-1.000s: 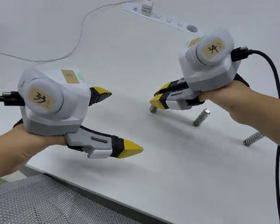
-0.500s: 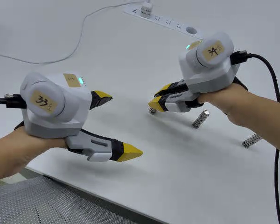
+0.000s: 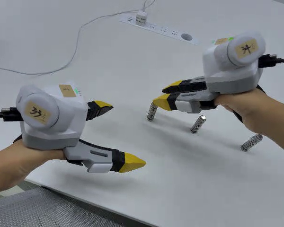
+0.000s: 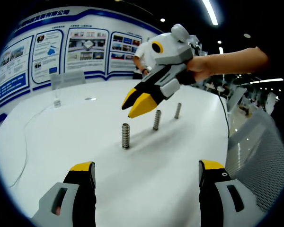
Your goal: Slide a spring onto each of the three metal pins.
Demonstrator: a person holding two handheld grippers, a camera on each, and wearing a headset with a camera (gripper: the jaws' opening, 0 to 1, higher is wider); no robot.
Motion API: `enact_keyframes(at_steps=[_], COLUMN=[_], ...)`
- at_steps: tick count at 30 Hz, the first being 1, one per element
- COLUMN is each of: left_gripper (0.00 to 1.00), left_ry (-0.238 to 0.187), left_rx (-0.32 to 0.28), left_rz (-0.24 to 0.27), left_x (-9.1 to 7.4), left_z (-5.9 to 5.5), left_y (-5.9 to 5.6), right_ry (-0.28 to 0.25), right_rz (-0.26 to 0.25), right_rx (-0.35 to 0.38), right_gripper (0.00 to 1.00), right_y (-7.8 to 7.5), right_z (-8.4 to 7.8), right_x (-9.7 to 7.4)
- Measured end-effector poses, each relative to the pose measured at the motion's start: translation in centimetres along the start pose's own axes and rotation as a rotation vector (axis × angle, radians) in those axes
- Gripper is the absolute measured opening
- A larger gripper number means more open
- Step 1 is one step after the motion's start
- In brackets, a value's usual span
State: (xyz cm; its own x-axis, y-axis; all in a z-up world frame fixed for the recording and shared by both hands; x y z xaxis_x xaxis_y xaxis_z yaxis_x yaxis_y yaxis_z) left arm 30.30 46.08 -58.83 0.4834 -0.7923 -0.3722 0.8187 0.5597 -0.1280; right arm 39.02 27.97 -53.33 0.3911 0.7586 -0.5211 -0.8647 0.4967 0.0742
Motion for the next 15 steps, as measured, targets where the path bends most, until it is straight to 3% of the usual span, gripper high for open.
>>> enact_keyframes(at_steps=[3, 7, 10, 15], left_gripper=[0.92, 0.93, 0.94, 0.94], left_ry=[0.011, 0.014, 0.010, -0.012], left_rx=[0.009, 0.020, 0.036, 0.054], left_rz=[-0.005, -0.014, -0.012, 0.010], left_x=[0.1, 0.3, 0.3, -0.1], left_z=[-0.1, 0.1, 0.9, 2.4], left_y=[-0.2, -0.2, 0.1, 1.2], right_ry=[-0.060, -0.099, -0.105, -0.125], right_rz=[-0.014, -0.049, -0.075, -0.124], right_rx=[0.020, 0.000, -0.028, -0.008], right_gripper=[0.25, 0.28, 0.30, 0.35], right_y=[0.0, 0.0, -0.1, -0.4], right_z=[0.3, 0.0, -1.0, -2.6], right_x=[-1.8, -3.9, -5.7, -8.7])
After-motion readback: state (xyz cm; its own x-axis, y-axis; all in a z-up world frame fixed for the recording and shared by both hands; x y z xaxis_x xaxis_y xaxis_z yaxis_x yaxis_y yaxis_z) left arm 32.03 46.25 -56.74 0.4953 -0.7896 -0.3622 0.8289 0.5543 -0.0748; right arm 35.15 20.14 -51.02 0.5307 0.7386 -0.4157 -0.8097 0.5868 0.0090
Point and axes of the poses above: the centre of the closed fingertips' face, and the gripper's own axes: x roughly forward along the fingers, y roughly to its left, z roughly out of its top, the point moved 9 cm from there along -x, roughly backward along the fingers, and after that the axes turned 4 degrees about -y, right-handed, at the moved point
